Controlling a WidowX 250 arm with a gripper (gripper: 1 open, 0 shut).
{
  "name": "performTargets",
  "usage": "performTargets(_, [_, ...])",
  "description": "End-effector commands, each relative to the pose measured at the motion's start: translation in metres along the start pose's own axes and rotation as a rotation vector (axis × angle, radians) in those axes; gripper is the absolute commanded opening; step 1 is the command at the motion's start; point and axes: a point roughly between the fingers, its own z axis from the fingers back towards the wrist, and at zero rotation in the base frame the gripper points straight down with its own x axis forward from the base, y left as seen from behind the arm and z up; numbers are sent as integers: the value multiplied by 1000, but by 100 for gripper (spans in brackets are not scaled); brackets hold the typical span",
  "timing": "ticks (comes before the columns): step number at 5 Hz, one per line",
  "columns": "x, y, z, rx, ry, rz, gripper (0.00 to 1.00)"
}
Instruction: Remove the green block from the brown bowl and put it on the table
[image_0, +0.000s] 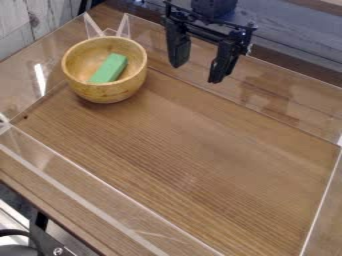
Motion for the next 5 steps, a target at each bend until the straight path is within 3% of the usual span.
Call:
performTargets(1, [-1, 19, 0, 2, 16, -42, 100])
performTargets(3, [-9, 62, 3, 1, 27, -35, 100])
performTargets(4, [-3, 97, -1, 12, 12, -23, 100])
performTargets(5, [4, 118, -6, 12, 1, -8, 100])
